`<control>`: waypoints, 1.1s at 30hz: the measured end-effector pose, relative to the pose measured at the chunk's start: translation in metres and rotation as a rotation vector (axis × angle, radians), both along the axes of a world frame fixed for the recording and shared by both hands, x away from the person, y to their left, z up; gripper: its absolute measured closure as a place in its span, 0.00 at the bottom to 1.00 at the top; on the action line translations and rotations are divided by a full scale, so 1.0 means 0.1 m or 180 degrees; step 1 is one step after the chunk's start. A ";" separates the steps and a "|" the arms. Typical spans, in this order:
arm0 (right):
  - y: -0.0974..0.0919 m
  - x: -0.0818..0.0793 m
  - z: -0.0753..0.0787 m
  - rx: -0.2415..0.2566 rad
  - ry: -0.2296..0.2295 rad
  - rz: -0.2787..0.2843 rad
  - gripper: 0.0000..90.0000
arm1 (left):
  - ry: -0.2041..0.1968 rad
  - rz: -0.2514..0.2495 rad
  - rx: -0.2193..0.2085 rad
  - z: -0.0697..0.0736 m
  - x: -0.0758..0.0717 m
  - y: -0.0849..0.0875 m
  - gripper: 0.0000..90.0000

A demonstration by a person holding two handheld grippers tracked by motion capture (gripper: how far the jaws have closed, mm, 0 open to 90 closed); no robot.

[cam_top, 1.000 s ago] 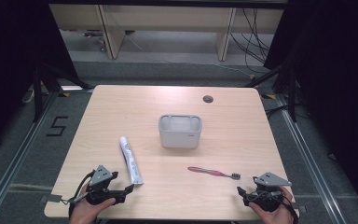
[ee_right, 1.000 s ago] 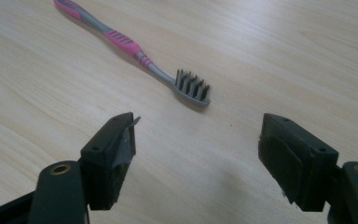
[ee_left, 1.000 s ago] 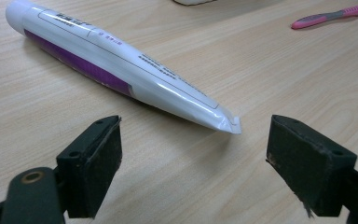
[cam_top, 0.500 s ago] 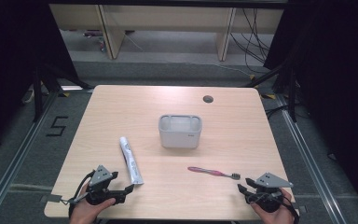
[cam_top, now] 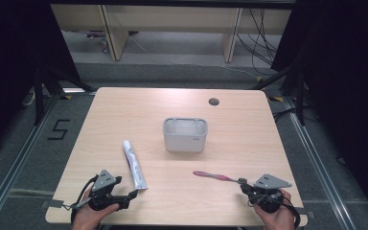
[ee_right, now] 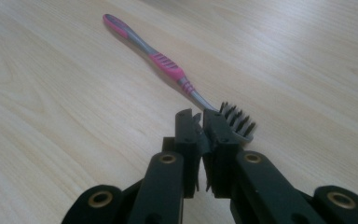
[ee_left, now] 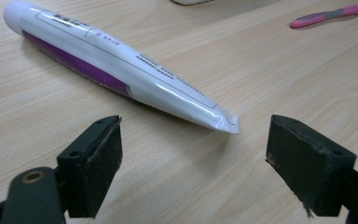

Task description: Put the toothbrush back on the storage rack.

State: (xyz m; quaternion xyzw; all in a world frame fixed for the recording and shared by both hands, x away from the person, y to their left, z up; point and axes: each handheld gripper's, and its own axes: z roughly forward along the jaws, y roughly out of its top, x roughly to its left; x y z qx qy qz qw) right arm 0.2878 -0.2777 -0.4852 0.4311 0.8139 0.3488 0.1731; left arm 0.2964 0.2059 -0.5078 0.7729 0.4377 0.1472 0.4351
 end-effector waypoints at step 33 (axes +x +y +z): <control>0.31 0.45 -0.09 -0.0219 0.0043 0.0158 0.96 | 0.0000 -0.0004 0.0010 0.00 0.00 0.00 0.20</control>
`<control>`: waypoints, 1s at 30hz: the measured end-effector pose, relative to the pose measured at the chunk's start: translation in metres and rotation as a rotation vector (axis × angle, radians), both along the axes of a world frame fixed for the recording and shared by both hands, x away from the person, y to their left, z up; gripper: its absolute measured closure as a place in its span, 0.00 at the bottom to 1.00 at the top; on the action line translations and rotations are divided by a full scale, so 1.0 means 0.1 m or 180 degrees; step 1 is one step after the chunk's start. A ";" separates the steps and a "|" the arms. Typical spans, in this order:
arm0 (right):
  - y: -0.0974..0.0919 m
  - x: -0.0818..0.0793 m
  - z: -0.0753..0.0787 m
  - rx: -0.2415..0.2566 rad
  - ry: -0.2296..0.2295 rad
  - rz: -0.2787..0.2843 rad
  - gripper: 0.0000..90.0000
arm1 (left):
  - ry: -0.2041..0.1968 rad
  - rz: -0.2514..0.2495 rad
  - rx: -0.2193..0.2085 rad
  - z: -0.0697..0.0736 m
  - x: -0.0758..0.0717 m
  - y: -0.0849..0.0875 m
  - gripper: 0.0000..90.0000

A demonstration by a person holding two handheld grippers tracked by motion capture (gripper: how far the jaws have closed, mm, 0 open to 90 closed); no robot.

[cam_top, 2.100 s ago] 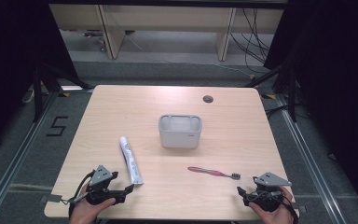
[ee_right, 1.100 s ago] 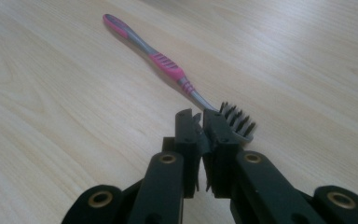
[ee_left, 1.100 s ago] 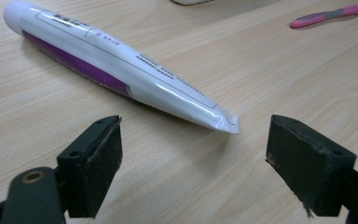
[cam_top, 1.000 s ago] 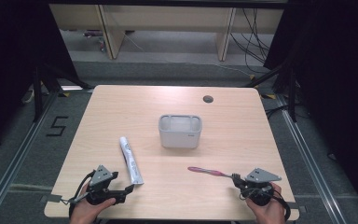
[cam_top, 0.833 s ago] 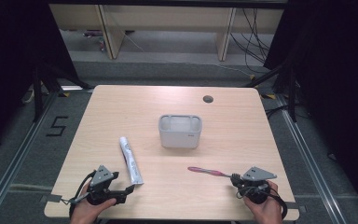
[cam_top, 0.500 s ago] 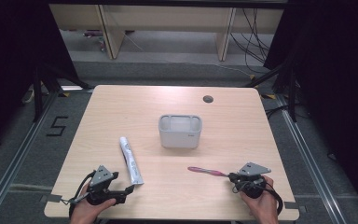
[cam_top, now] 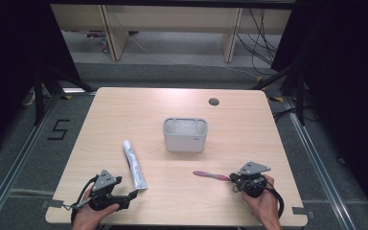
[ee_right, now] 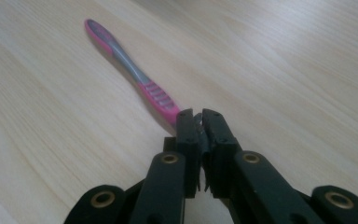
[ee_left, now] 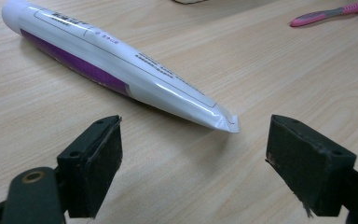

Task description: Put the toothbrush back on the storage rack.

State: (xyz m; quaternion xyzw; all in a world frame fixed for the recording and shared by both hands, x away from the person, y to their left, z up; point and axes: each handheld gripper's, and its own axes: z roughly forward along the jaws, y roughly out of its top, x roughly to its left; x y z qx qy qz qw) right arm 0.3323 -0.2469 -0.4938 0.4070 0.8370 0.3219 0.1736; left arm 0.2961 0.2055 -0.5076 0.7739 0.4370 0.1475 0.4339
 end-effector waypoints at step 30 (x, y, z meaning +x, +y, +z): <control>0.80 0.44 -0.02 -0.0084 0.0021 0.0329 1.00 | -0.0005 -0.0009 0.0008 0.01 0.00 0.01 0.20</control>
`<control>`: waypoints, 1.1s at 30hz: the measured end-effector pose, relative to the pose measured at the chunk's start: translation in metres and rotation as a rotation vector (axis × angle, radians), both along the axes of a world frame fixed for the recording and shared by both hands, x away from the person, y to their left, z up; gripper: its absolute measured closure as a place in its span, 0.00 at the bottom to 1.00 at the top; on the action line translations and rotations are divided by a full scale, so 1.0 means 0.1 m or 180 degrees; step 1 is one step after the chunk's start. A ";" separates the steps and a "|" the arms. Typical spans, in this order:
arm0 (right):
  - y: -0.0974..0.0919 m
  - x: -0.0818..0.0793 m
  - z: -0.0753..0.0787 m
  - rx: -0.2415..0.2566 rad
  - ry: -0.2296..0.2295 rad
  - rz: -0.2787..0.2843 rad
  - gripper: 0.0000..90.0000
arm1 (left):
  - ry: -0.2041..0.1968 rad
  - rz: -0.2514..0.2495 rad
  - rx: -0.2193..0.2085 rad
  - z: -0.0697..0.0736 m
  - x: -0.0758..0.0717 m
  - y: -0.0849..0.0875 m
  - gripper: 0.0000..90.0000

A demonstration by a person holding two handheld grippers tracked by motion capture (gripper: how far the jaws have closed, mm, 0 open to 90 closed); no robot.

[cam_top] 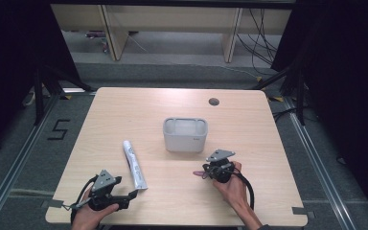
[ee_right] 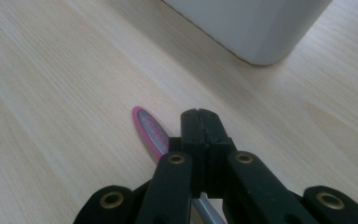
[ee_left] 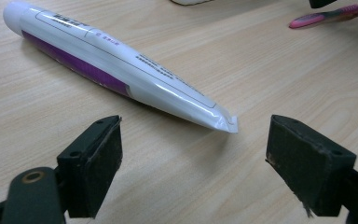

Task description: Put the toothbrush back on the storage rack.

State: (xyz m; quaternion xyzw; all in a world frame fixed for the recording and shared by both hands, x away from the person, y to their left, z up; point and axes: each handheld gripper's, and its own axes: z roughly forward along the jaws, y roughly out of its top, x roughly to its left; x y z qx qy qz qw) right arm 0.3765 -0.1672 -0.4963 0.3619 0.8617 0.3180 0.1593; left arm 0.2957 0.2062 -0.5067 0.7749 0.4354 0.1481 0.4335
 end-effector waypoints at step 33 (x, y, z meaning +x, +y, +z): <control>0.11 -0.32 -0.02 -0.0100 0.0152 0.0443 0.99 | 0.0002 -0.0032 0.0009 0.01 -0.01 0.00 0.20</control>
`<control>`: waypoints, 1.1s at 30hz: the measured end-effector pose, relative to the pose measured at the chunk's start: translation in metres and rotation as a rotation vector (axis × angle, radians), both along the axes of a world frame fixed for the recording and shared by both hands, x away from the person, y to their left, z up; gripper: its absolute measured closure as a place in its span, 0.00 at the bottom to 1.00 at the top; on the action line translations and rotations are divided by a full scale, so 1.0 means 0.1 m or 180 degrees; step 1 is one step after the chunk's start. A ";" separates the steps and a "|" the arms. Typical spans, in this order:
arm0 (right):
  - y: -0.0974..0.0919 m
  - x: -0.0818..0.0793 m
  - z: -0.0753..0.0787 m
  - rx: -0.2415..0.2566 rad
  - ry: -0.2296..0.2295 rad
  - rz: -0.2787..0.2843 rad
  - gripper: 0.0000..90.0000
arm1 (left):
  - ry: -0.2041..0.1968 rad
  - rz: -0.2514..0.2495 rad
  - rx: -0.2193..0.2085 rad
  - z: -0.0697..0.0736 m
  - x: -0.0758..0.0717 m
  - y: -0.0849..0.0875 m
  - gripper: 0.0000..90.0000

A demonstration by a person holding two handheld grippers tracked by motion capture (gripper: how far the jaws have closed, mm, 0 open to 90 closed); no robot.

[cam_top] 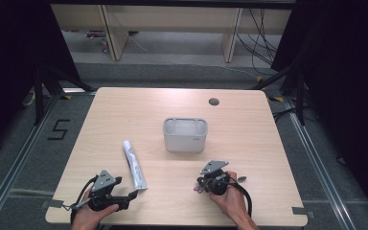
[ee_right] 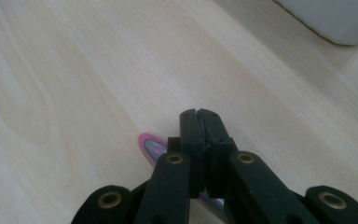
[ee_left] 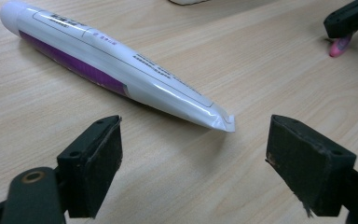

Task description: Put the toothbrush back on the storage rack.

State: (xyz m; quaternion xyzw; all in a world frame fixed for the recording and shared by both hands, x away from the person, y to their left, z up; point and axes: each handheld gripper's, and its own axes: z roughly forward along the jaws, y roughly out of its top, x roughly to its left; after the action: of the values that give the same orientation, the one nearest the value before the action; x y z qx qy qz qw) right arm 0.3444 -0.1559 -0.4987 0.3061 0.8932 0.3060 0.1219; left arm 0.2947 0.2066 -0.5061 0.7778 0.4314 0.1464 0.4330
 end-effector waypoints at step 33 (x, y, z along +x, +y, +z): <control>-0.62 -0.75 0.06 -0.0077 -0.0001 -0.0054 0.98 | 0.0007 0.0012 0.0015 -0.01 0.00 -0.01 0.20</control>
State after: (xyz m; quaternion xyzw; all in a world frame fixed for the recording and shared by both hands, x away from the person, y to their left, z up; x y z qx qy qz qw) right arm 0.2693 -0.2176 -0.4930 0.3122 0.8942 0.2942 0.1283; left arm 0.2945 0.2059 -0.5066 0.7782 0.4330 0.1474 0.4304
